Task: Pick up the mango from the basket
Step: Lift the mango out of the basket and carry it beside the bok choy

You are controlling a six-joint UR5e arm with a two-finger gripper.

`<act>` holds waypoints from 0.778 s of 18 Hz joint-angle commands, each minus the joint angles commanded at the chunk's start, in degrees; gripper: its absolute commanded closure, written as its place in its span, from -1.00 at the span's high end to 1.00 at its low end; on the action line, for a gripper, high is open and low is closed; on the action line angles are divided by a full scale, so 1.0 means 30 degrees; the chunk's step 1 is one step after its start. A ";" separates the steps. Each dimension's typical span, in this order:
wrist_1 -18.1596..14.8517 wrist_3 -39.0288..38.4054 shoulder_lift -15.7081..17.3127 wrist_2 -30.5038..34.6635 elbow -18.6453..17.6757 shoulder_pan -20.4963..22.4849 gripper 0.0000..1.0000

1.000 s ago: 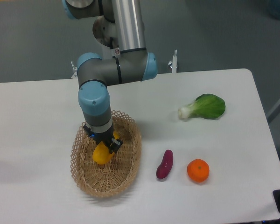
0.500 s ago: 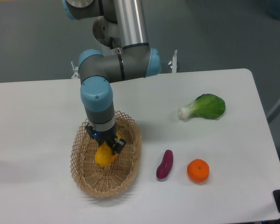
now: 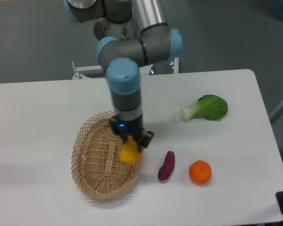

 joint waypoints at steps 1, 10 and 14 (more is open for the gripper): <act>-0.0030 0.0995 0.0000 0.0028 0.0000 0.0644 0.14; -0.0030 0.9200 -0.0029 -0.0060 0.0205 0.6066 0.15; -0.0030 1.0553 -0.0087 -0.0059 0.0205 0.7211 0.15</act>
